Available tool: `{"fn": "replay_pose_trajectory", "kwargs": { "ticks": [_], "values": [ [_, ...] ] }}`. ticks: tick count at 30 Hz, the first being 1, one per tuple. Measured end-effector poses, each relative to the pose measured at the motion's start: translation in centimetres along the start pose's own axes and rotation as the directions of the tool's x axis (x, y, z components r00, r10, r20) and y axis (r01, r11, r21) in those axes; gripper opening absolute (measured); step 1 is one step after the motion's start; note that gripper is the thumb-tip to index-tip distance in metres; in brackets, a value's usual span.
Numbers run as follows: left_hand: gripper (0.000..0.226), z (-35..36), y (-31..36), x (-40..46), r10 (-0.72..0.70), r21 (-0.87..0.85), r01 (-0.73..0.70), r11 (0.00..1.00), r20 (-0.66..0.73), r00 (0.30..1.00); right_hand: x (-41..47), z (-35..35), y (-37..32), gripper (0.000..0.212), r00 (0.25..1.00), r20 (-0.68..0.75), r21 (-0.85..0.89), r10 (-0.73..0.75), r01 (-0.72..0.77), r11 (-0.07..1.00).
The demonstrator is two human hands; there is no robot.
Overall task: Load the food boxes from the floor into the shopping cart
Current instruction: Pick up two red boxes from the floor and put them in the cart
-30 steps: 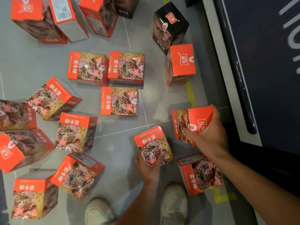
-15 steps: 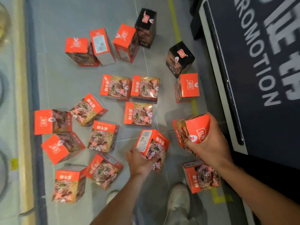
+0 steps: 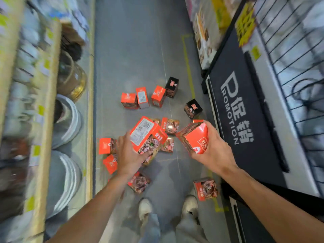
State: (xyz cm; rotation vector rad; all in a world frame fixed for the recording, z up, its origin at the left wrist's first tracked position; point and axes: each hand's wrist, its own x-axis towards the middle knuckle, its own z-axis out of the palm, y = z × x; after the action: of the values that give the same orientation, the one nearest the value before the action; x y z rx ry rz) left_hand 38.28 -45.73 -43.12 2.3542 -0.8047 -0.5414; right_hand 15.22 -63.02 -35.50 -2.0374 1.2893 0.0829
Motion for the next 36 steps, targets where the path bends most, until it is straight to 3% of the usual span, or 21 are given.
{"fn": "replay_pose_trajectory", "kwargs": {
  "ticks": [10,15,22,30,36],
  "values": [
    [0.102,-22.6,13.6,-1.3,0.237,0.018,-0.237,0.971,-0.135,0.962,-8.0,-15.2,-16.1,0.111,0.967,-0.146,-0.026,-0.209,0.207,0.978],
    [0.103,-29.7,16.3,-3.3,0.286,-0.025,-0.300,0.954,-0.228,0.931,-11.9,-18.5,-20.7,0.112,0.939,-0.200,-0.019,-0.278,0.280,0.960],
    [0.103,-36.5,17.8,-7.0,0.327,0.047,-0.332,0.942,-0.350,0.878,-16.9,-20.7,-24.3,0.109,0.901,-0.239,-0.055,-0.362,0.360,0.931],
    [0.106,-39.6,19.3,-13.2,0.229,0.063,-0.227,0.972,-0.492,0.840,-19.1,-22.5,-26.0,0.111,0.832,-0.199,-0.085,-0.518,0.511,0.855],
    [0.104,-41.6,17.9,-20.6,0.091,0.066,-0.063,0.996,-0.645,0.758,-20.1,-21.3,-28.8,0.110,0.737,-0.059,-0.073,-0.674,0.670,0.739]
  ]
}}
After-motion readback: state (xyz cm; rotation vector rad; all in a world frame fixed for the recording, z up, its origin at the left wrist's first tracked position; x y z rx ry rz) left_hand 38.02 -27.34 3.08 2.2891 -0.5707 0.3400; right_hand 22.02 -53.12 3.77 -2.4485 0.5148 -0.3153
